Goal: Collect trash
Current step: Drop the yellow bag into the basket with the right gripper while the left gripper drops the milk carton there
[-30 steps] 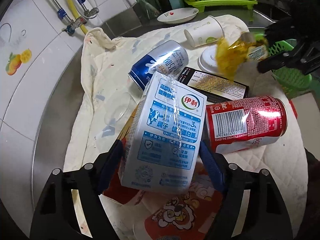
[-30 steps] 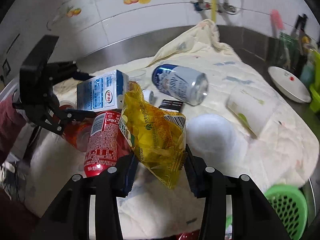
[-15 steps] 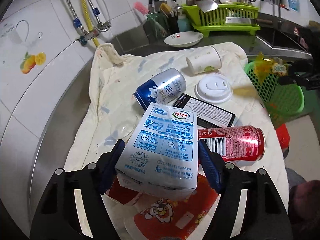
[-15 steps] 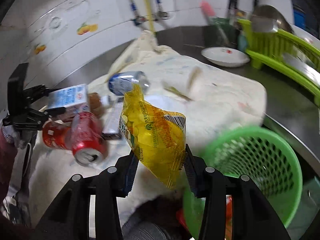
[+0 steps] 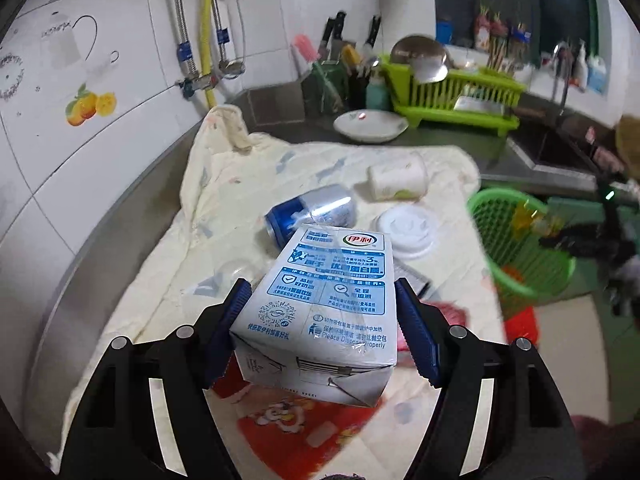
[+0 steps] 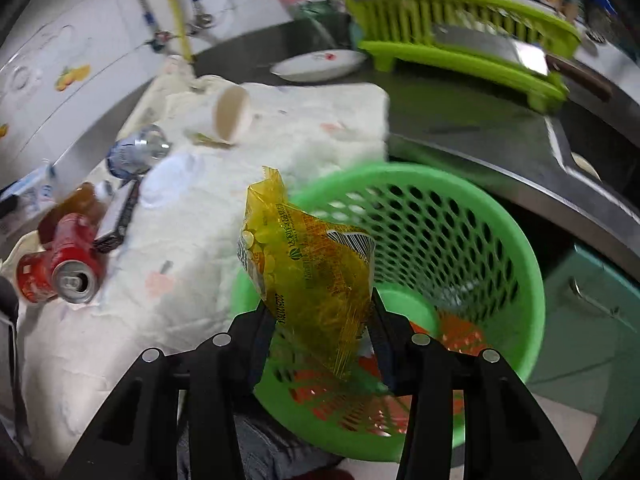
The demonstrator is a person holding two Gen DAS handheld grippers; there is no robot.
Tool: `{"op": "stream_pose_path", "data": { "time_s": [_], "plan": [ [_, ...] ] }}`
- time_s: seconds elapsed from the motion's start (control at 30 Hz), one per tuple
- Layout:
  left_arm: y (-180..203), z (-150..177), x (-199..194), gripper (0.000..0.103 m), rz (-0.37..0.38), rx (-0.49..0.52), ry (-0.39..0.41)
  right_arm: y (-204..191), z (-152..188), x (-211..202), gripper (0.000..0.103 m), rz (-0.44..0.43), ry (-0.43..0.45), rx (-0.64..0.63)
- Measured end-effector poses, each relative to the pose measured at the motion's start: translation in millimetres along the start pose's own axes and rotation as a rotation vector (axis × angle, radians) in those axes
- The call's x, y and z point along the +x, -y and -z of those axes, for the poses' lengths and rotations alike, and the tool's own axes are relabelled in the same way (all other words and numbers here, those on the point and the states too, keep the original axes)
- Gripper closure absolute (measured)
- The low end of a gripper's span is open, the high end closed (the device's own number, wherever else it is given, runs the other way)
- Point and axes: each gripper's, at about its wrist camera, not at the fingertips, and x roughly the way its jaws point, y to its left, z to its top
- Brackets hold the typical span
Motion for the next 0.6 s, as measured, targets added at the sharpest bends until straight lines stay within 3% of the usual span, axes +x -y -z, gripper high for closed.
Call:
{"op": "stream_pose_path", "data": {
  "time_s": [0.1,0.23,0.37,0.6],
  "plan": [
    [15.9,-7.1,-5.0,0.032,0.053,0.001,0.031,11.6,4.1,0.7,0.056,0.015,-0.008,0.033],
    [40.5,-15.4,-3.1,0.032,0.117,0.008,0.052,18.7,6.3,-5.5,0.045,0.041,0.008,0.048],
    [70.3,-26.0,6.6,0.032,0.185,0.015,0.057,25.5,8.1,-13.1,0.043,0.046,0.027,0.059],
    [138.0,-43.0,27.5,0.032,0.302,0.055,0.048,35.9,13.7,-39.2,0.026,0.055,0.087,0.079]
  ]
}}
